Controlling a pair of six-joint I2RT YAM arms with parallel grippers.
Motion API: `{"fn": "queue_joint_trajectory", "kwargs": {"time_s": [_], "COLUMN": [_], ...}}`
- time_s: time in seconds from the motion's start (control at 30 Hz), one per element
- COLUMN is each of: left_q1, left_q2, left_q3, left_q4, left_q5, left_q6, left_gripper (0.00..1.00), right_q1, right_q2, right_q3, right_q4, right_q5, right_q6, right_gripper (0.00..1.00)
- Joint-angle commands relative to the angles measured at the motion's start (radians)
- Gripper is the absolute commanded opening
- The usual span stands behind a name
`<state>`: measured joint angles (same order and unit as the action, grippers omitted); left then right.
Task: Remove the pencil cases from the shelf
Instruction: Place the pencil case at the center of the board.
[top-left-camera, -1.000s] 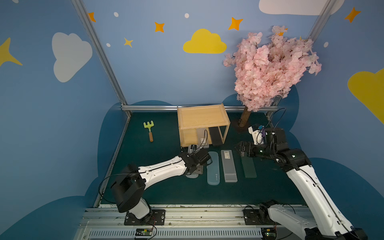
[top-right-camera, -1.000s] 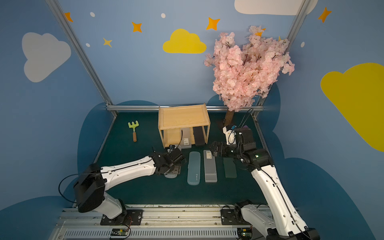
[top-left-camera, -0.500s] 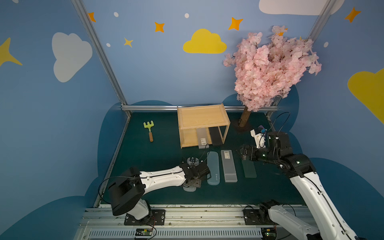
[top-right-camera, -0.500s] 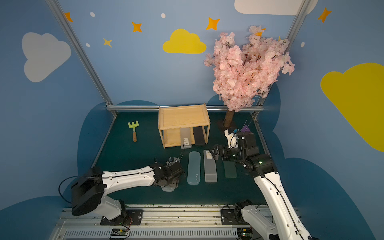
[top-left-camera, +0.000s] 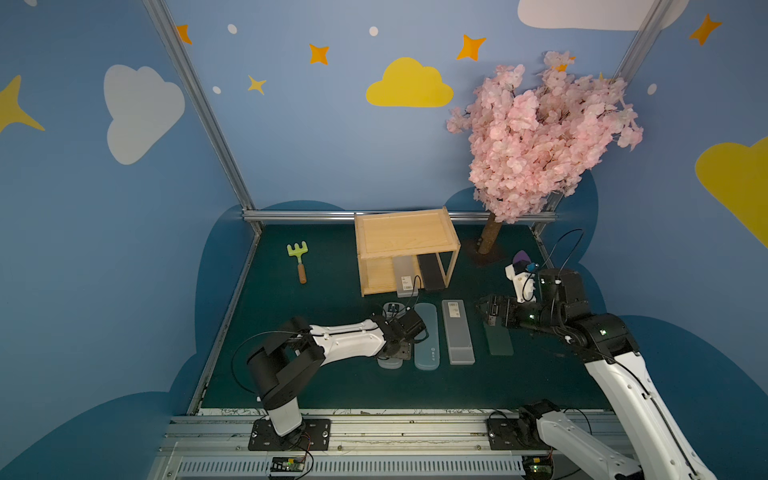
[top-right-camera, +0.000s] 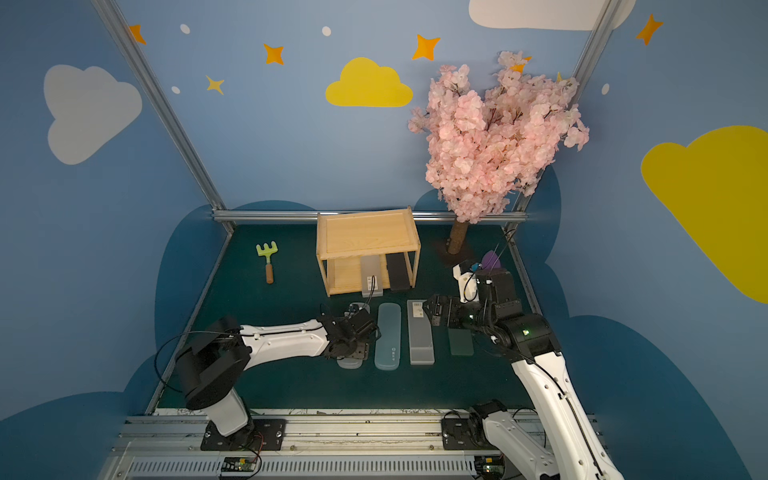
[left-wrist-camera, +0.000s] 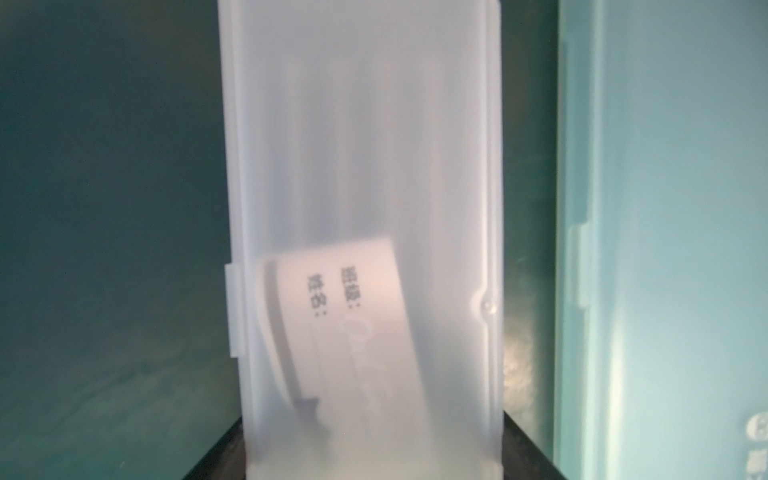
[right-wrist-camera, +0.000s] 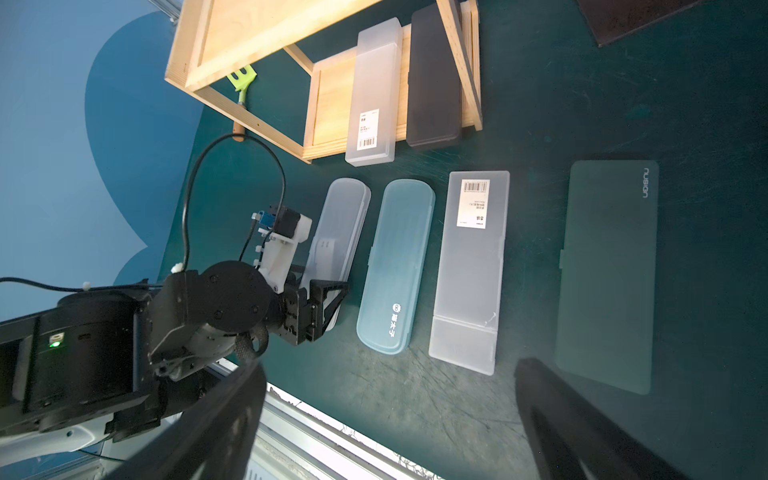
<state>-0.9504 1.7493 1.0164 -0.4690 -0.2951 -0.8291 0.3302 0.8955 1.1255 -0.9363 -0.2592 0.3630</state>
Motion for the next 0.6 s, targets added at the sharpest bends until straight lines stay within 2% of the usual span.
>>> {"fn": "queue_joint_trajectory", "kwargs": {"time_s": [0.0,0.2,0.4,0.57], "left_q1": [0.014,0.019,0.019,0.019], "left_q2": [0.037,0.057,0.047,0.02], "left_q3": [0.026,0.025,0.027,0.05], "left_q4": [0.008,0.022,0.021,-0.001], "left_q5": [0.067,0.077,0.073,0.07], "left_q6": [0.043,0.05,0.062,0.079], "left_gripper": [0.64,0.69,0.93,1.0], "right_q1": [0.005,0.004,0.005,0.006], "right_q2": [0.0,-0.003,-0.01,-0.003], "right_q3": [0.035,0.019,0.019,0.034], "right_q4": [-0.048,-0.053,-0.056,-0.057], "right_q5": [0.034,0.041,0.046,0.047], "right_q6": [-0.01,-0.003,-0.002,-0.006], "right_gripper": [0.98,0.98,0.98,0.98]}}
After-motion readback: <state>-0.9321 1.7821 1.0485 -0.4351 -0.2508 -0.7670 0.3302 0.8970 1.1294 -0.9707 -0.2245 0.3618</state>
